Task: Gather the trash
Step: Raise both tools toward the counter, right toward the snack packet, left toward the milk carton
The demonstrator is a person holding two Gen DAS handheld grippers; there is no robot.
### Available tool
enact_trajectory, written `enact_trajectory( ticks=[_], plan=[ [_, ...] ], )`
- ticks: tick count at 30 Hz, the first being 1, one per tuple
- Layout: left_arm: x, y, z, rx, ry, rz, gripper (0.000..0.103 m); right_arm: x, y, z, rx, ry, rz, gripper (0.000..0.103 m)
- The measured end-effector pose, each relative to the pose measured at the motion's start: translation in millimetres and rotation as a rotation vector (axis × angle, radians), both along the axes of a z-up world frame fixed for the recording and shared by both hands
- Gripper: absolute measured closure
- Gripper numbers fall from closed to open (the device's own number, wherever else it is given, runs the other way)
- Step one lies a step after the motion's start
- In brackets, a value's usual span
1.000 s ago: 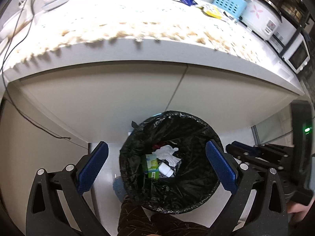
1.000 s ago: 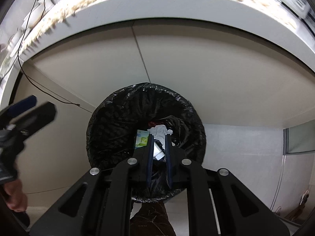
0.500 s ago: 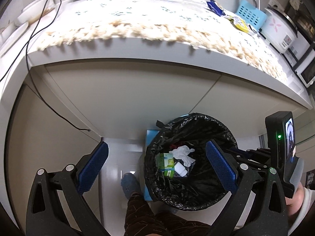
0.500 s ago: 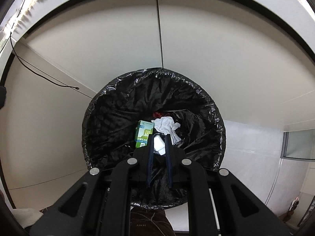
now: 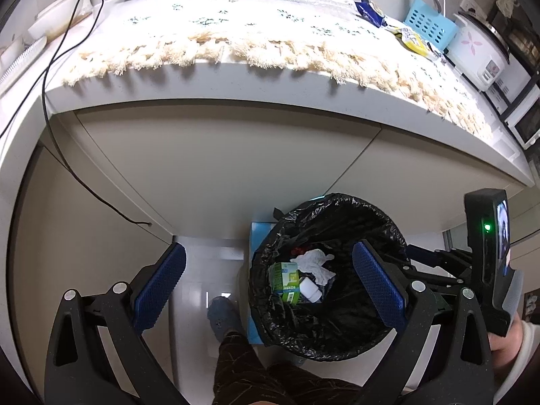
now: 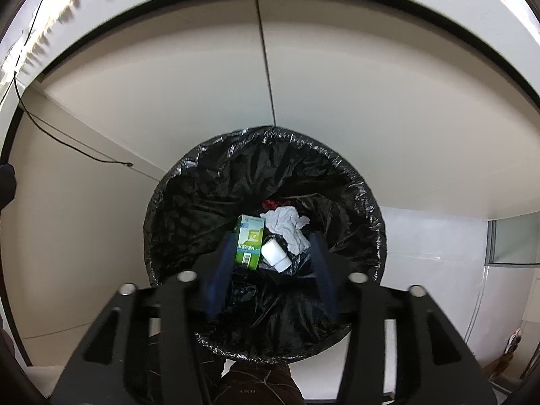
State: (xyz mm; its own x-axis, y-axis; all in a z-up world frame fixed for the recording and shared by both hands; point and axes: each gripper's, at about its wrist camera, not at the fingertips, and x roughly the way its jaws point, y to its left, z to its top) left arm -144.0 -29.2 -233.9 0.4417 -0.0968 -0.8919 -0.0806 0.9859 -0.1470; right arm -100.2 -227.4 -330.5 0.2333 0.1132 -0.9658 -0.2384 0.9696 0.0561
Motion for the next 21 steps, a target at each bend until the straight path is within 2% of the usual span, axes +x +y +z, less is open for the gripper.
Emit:
enact_trajectory(
  ticks=[5, 10, 21],
  plan=[
    [3.5, 0.8, 6.8, -0.008, -0.011, 0.004, 0.006, -2.9, -5.5, 20.8, 0.034, -0.049, -0.034, 0.026],
    [6.4, 1.2, 25.6, -0.036, -0.049, 0.008, 0.006, -5.3, -7.9, 47.9, 0.03, -0.104, -0.045, 0.013],
    [7.7, -8.2, 57.8, 0.005, -0.092, -0.005, 0.006, -11.2, -20.1, 96.2, 0.04, -0.164, -0.074, 0.008]
  ],
)
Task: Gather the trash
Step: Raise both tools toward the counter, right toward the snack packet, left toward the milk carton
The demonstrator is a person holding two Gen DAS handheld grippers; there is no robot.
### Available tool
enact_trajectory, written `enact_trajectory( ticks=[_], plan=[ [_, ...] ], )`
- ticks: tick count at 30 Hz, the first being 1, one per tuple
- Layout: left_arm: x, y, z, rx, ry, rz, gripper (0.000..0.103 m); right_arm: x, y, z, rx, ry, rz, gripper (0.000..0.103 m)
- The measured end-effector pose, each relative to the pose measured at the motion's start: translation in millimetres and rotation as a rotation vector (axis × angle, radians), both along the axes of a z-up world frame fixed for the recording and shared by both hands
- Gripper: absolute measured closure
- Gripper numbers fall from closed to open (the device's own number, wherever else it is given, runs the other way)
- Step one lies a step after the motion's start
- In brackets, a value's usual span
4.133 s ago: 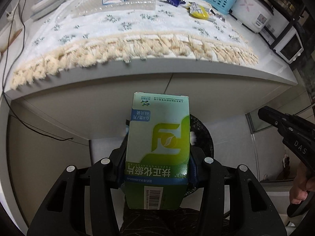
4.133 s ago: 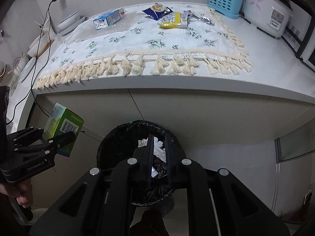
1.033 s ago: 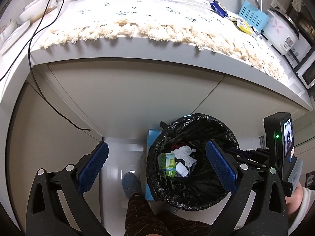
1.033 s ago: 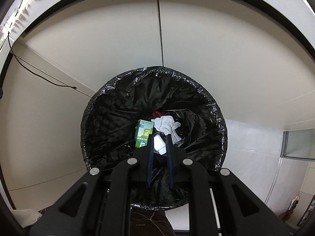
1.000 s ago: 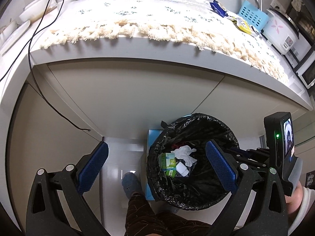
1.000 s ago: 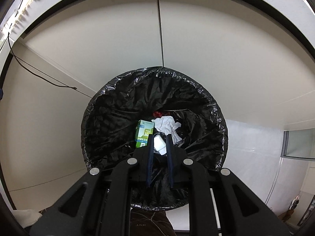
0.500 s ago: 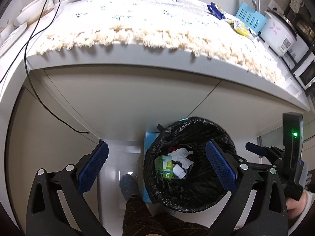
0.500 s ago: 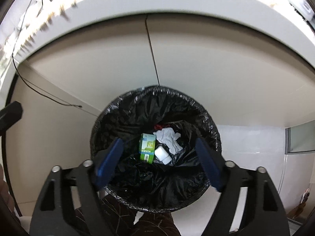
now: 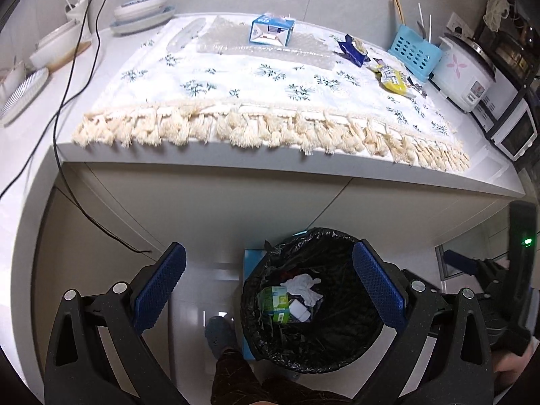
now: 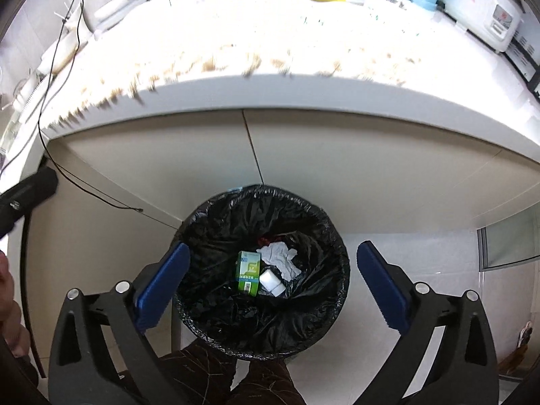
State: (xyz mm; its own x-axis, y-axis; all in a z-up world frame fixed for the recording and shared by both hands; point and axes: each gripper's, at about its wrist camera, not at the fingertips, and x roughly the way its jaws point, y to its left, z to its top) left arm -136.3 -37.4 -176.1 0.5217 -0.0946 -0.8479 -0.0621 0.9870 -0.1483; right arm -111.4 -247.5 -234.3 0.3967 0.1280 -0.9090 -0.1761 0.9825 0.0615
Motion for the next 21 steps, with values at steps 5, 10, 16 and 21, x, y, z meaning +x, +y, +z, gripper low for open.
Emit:
enact_trajectory(
  ticks=[5, 10, 16, 21],
  plan=[
    [-0.2, -3.9, 11.5, 0.006, 0.002, 0.002, 0.006, -3.1, -7.3, 26.7, 0.017, -0.043, 0.004, 0.008],
    [2.4, -7.6, 25.8, 0.009, -0.002, 0.015, 0.006, -1.4, -11.3, 56.7, 0.04, -0.086, 0.03, 0.008],
    [16.2, -9.5, 48.0, 0.035, -0.014, 0.025, 0.006, 11.2, -14.5, 92.5, 0.049, -0.151, 0.056, 0.008],
    [43.3, -3.5, 68.7, 0.035, -0.037, 0.014, 0.006, 32.7, -17.1, 114.0, 0.04, -0.211, 0.037, 0.008]
  ],
)
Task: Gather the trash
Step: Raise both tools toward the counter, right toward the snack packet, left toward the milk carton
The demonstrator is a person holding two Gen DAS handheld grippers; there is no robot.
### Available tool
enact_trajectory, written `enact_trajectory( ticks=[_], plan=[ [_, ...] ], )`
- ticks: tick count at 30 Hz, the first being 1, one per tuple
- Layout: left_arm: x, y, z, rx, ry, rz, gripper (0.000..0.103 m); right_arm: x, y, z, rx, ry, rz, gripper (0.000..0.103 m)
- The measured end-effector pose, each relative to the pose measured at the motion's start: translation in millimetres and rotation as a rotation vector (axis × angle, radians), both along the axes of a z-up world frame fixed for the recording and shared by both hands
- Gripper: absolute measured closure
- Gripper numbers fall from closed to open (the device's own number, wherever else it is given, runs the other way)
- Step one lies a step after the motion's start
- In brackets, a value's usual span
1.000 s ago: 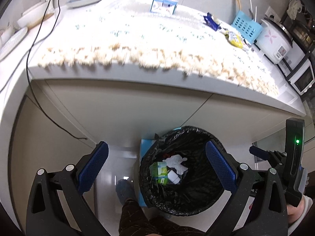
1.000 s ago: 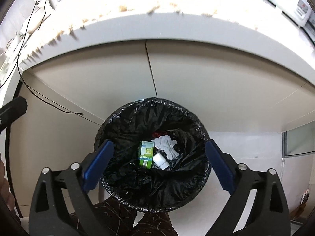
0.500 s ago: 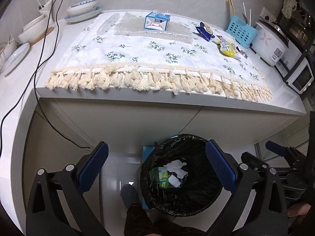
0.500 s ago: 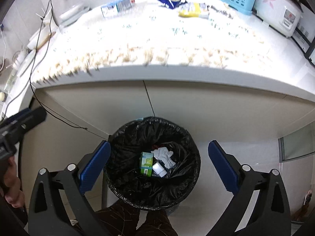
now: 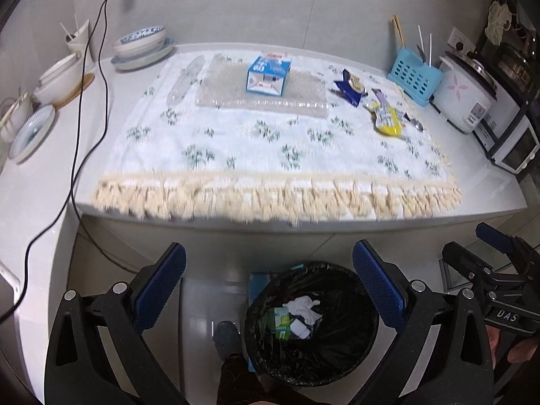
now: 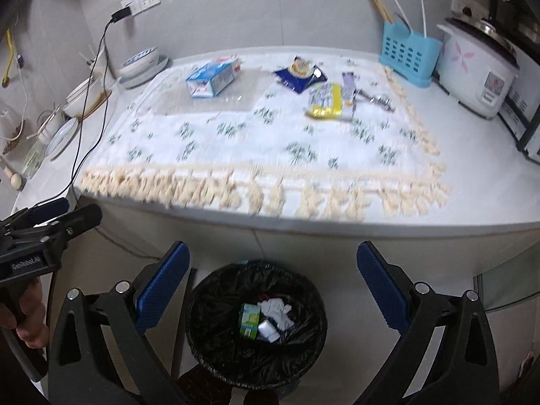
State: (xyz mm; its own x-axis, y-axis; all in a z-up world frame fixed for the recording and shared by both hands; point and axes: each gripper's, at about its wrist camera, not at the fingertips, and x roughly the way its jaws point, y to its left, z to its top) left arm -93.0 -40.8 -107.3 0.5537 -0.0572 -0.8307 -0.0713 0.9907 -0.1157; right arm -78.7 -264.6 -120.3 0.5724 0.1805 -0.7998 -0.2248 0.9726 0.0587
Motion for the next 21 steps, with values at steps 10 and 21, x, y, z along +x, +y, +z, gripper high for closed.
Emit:
enact_trajectory(
  ticks=[10, 21],
  plan=[
    [95.7, 17.8, 24.7, -0.002, -0.036, -0.068, 0.006, 77.0, -5.0, 37.3, -0.028, -0.079, -0.149, 0.008],
    [227.1, 26.9, 14.0, 0.0, 0.009, -0.14, 0.006, 186.0, -6.7, 28.3, -0.045, 0.015, -0.235, 0.008]
  ],
)
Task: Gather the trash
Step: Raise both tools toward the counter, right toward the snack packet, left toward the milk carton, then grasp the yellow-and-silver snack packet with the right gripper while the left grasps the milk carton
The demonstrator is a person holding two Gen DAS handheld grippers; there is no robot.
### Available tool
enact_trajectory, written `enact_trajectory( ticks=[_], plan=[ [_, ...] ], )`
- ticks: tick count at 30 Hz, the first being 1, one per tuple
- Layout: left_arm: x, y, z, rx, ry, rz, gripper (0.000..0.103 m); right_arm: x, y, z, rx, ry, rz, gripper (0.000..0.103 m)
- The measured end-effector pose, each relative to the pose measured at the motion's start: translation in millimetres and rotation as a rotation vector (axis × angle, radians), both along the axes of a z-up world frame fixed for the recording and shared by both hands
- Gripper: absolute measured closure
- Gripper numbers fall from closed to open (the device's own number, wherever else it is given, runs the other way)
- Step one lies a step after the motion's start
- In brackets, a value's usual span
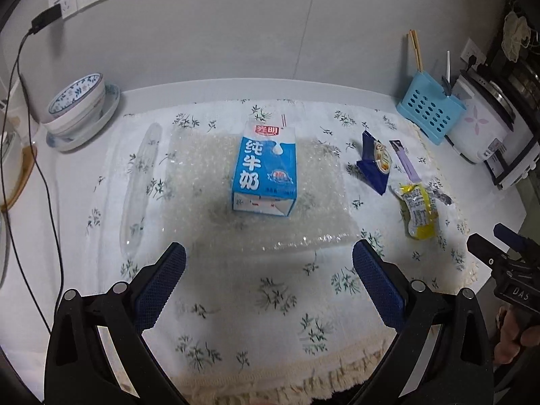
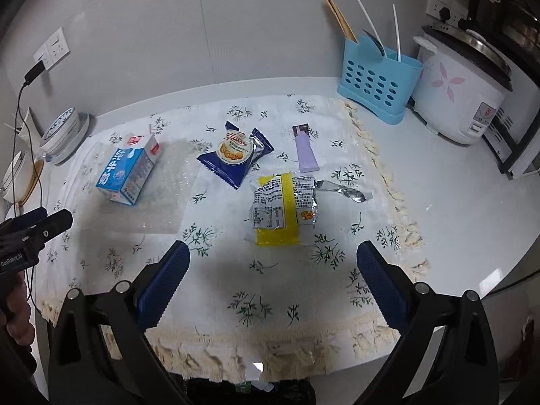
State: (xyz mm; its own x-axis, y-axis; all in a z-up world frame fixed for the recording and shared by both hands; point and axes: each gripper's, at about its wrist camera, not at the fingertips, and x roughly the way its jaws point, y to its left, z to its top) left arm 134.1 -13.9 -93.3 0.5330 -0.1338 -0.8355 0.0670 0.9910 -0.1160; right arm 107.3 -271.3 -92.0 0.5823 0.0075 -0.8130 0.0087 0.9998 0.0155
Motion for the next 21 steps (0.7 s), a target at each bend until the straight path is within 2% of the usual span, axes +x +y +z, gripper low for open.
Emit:
enact_trajectory(
  ticks=[6, 11, 15, 21],
  plan=[
    [55.5, -2.3, -22.9, -0.004, 0.047, -0.003, 0.006, 49.1, -3.6, -36.1, -0.009, 0.123, -0.025, 0.008],
    [89.2, -4.9, -39.9, -0.006, 0.077, 0.002, 0.006, 77.0, -8.5, -56.2, 0.008, 0.182, -0.058, 0.011],
    [105.4, -10.8, -49.7, 0.003, 0.101, -0.015, 0.006, 92.7, -8.4, -66.1, -0.001, 0.216, -0.073, 0.014],
    [120.9, -10.9, -59.8, -0.006, 0.127, -0.005, 0.007, 105.5, -8.7, -77.0, 0.016, 0.256, -0.087, 0.024]
  ],
)
